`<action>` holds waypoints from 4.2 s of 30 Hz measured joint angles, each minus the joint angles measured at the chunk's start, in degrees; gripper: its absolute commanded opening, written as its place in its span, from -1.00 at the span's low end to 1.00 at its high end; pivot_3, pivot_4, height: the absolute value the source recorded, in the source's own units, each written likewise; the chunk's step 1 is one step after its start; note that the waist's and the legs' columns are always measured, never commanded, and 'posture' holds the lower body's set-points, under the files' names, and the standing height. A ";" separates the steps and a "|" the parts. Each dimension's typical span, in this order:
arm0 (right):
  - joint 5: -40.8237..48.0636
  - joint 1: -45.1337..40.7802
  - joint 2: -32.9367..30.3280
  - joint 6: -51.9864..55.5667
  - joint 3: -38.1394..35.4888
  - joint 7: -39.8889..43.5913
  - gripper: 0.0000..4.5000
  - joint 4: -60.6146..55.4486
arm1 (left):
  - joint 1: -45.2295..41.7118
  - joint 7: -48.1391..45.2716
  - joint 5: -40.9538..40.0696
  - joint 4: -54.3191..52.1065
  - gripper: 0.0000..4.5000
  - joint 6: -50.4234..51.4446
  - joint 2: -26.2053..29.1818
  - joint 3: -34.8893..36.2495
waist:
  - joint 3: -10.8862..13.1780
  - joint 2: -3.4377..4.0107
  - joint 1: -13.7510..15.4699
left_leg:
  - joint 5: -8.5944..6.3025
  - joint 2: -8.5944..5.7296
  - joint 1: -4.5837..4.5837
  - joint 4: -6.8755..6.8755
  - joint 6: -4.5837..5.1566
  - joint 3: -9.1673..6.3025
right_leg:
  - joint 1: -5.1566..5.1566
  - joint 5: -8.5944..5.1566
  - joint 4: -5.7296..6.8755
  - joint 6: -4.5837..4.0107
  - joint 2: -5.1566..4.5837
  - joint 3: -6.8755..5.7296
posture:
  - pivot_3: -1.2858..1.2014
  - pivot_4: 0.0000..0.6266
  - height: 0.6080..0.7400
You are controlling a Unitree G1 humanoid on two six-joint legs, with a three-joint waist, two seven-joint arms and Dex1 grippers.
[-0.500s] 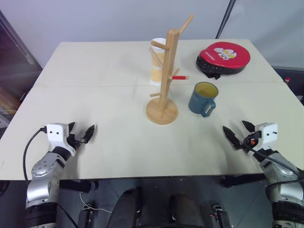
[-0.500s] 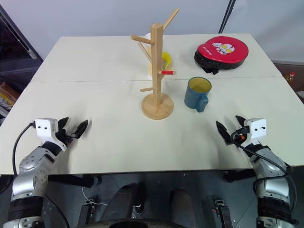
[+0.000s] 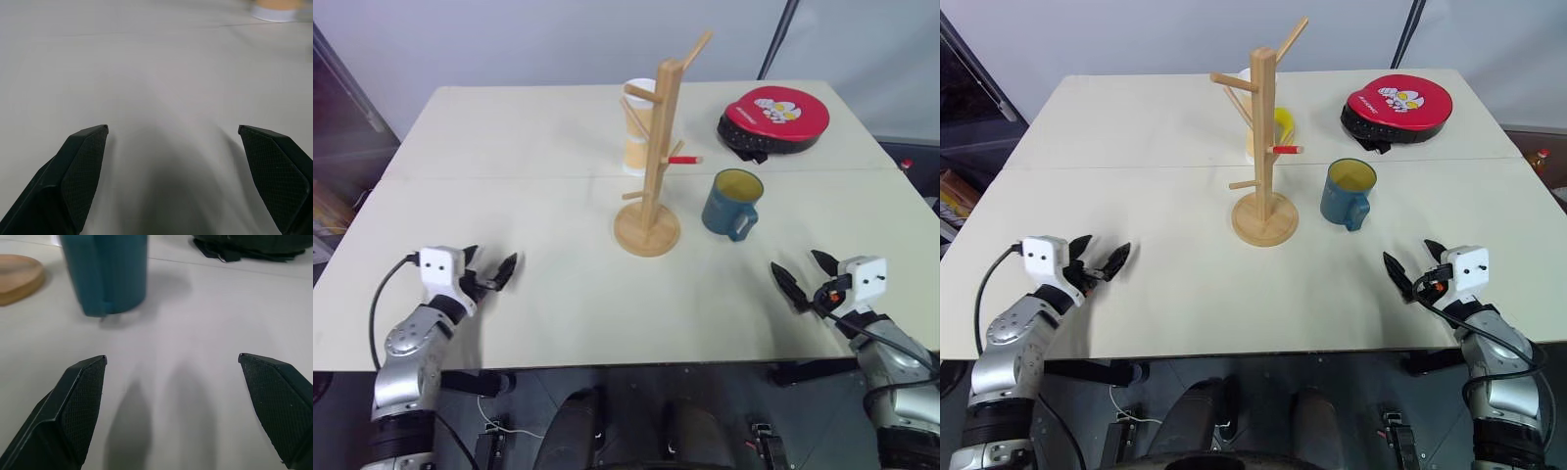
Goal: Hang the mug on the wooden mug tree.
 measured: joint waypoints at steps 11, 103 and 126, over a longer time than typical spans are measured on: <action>-10.50 -0.88 10.26 0.56 9.74 -14.06 0.99 -10.34 | 1.00 -14.45 -4.72 -16.65 1.00 5.04 2.51 -13.38 | -0.02 0.05 -0.10 | 0.00 0.02 0.00 -0.03 -0.01 0.00 | -0.08 -0.09 -0.01 -0.20 0.01 0.04 | 0.03 -0.52 1.00; -19.06 -32.09 -9.75 1.72 21.93 3.56 -0.98 -12.94 | -9.52 -14.59 -11.83 -23.55 1.00 11.81 5.02 -11.23 | 0.06 0.04 -1.25 | 0.05 0.05 -0.02 0.04 -0.01 -0.02 | -0.03 0.01 0.06 0.00 0.18 -0.08 | 0.03 -0.52 1.00; -21.56 -41.82 -8.51 7.05 27.50 7.95 -0.33 -6.19 | -11.70 -13.97 -13.92 -25.51 1.00 13.46 6.40 -11.14 | 0.07 0.04 -1.27 | 0.05 0.03 -0.03 0.04 -0.01 -0.01 | -0.04 0.02 0.06 0.00 0.29 -0.08 | 0.03 -0.52 1.00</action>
